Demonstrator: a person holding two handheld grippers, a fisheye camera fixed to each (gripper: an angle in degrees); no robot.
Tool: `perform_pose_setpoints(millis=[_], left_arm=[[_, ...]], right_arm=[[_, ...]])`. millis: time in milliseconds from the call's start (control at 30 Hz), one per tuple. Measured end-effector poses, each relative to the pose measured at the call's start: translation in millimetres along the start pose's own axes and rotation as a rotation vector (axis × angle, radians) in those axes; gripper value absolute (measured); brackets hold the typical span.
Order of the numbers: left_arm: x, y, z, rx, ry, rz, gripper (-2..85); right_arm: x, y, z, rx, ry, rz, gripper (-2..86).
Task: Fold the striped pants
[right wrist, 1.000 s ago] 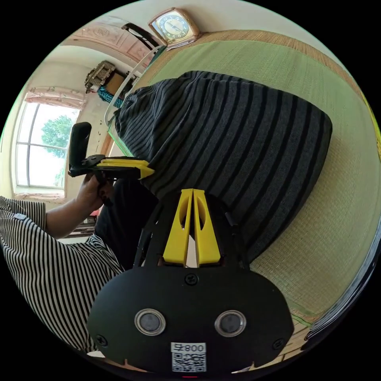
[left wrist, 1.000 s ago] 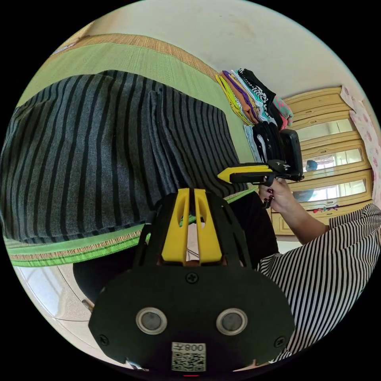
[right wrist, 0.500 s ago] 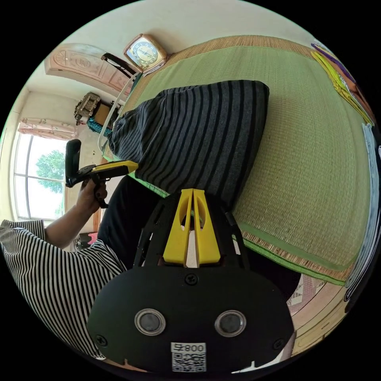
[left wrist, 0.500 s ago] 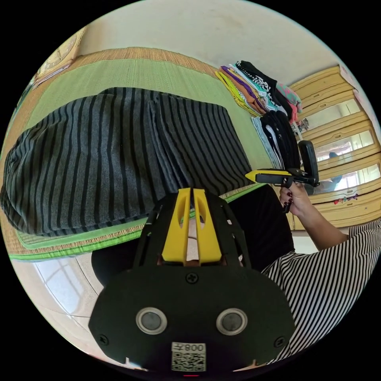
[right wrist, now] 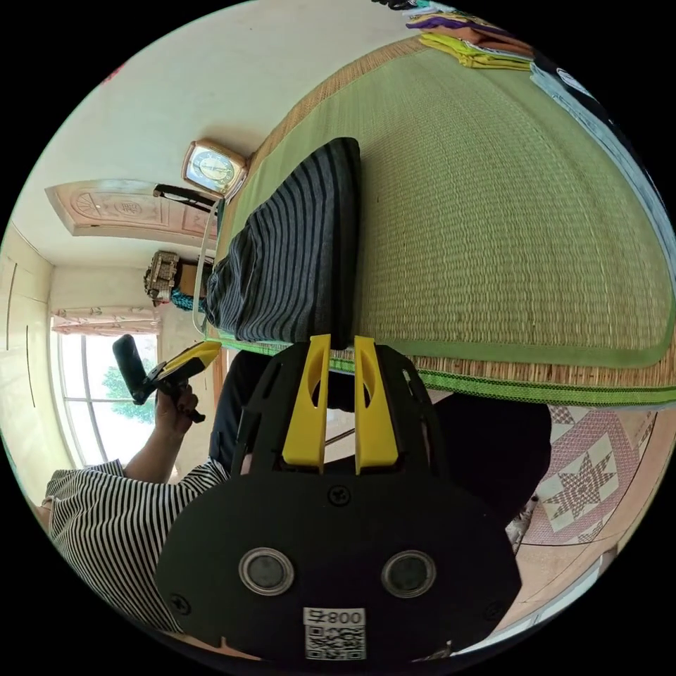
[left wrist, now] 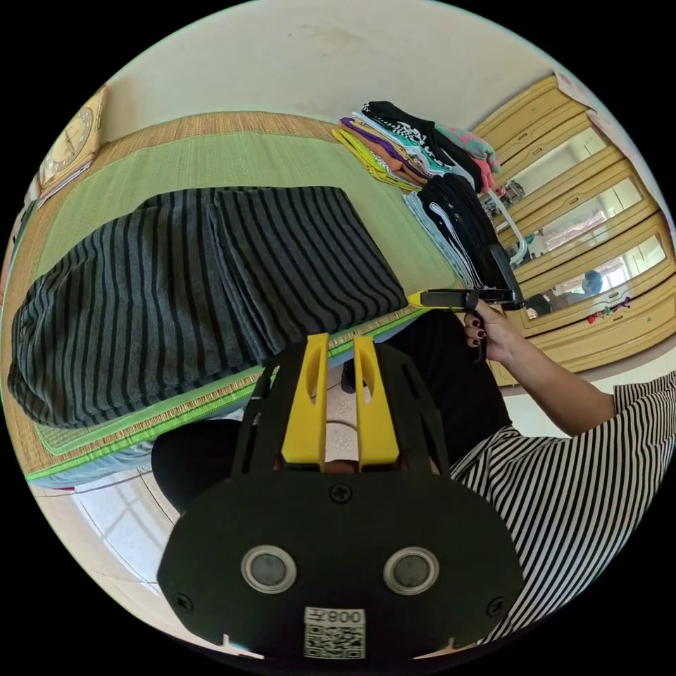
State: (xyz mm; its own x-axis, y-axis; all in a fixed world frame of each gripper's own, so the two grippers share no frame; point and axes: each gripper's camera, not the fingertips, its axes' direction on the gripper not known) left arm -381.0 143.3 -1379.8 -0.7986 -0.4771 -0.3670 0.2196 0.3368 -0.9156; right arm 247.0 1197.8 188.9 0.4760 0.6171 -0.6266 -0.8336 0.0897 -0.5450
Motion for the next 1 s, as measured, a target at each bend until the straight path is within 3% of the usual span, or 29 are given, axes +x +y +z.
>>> perform_pose_setpoints(millis=[400, 600, 733, 900, 1000], left_arm=[[134, -59, 30, -0.100, -0.093, 0.317, 11.5], [193, -81, 52, -0.170, -0.322, 0.453, 13.1], [213, -89, 62, -0.193, -0.443, 0.451, 9.3], [209, -96, 54, -0.186, -0.311, 0.367, 6.0], [204, -100, 45, -0.163, -0.230, 0.314, 4.7]], right_arm=[[70, 11, 5, 0.033, -0.316, 0.061, 1.9], [69, 8, 0, 0.066, -0.390, -0.006, 0.9], [71, 1, 8, 0.039, -0.355, -0.041, 0.7], [84, 1, 8, 0.027, -0.343, -0.058, 0.9], [104, 2, -5, 0.115, -0.351, -0.023, 1.8]])
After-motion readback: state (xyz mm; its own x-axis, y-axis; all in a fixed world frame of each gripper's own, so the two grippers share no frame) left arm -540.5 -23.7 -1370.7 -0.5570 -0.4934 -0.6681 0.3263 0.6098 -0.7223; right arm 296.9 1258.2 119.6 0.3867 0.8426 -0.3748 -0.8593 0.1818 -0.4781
